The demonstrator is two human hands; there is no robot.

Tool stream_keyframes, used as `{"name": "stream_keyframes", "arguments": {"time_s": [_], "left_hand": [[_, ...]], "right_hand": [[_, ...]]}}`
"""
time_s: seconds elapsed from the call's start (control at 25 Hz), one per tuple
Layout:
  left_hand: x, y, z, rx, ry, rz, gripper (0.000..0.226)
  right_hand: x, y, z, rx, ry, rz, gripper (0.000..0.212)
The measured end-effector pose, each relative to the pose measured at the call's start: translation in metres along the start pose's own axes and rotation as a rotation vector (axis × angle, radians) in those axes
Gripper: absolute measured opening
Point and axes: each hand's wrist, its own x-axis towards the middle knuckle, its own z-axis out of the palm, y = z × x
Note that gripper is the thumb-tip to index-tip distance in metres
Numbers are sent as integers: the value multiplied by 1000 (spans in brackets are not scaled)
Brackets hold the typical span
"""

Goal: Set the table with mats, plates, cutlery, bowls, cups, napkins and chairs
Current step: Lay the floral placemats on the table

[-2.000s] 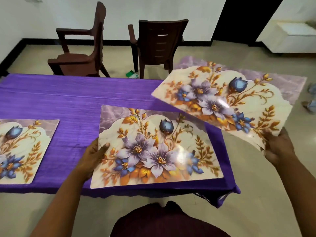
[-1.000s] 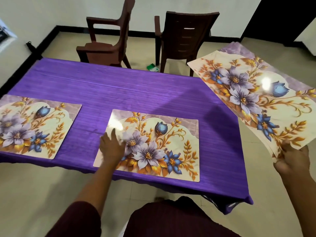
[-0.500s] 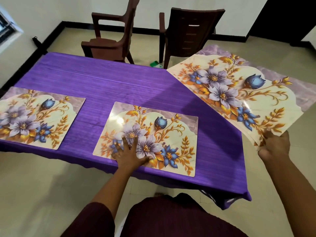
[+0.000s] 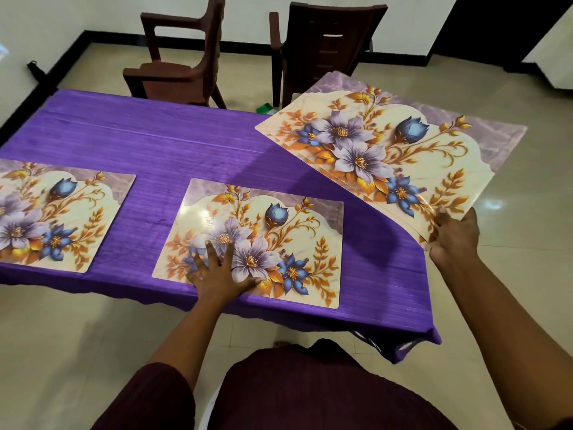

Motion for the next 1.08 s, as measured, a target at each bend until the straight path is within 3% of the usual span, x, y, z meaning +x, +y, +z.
{"name": "stream_keyframes", "arguments": {"time_s": [1.08], "left_hand": [[-7,-7,1,48,0,-11,123]], "right_hand": [[1,17,5,-167,-48,-4,31]]}}
